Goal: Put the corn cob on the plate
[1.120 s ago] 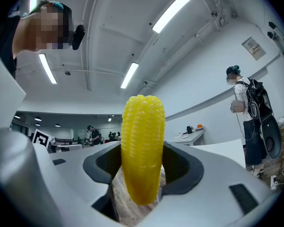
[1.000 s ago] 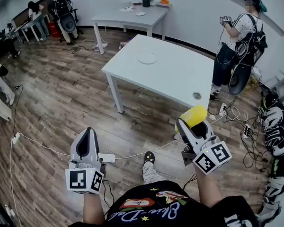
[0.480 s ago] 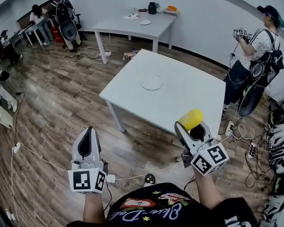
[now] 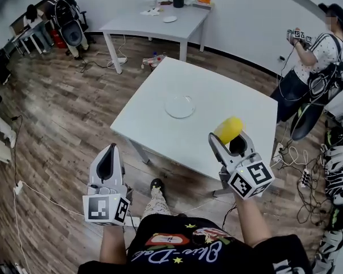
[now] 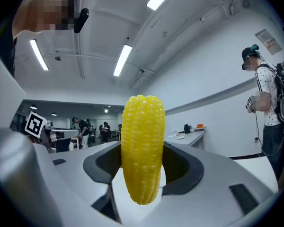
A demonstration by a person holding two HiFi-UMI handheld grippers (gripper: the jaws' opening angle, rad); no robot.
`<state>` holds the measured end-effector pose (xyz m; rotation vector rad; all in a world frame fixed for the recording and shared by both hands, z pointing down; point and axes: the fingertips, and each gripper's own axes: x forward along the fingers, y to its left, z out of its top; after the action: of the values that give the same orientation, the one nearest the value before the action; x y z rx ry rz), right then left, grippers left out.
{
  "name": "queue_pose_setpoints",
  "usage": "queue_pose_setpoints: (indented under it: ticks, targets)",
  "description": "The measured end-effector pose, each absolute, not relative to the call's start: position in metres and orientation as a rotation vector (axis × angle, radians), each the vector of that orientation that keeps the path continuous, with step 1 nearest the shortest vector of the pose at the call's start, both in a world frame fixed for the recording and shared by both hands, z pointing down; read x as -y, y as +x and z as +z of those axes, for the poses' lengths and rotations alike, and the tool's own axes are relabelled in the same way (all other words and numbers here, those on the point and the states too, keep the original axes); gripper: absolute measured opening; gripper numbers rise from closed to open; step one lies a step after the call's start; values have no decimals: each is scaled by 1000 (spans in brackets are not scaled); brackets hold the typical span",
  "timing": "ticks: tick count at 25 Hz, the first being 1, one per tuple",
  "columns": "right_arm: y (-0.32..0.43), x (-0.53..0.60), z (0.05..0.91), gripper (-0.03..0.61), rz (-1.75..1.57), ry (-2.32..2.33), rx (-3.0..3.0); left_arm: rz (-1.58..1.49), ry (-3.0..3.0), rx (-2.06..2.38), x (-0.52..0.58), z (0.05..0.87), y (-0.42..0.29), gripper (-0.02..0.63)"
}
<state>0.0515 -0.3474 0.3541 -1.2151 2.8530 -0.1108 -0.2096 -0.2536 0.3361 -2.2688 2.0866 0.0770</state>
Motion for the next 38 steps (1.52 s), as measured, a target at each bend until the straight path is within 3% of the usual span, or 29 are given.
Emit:
queue_pose_setpoints:
  ticks: [17,38]
  targets:
    - [-38,557,474,259,-148,-1531,-3278,24,-2580,-1819,491,364,-259,-3]
    - [-102,624,599,259,-164,-1289,-4045,16,-2628,-1832,540,387,-302,-3]
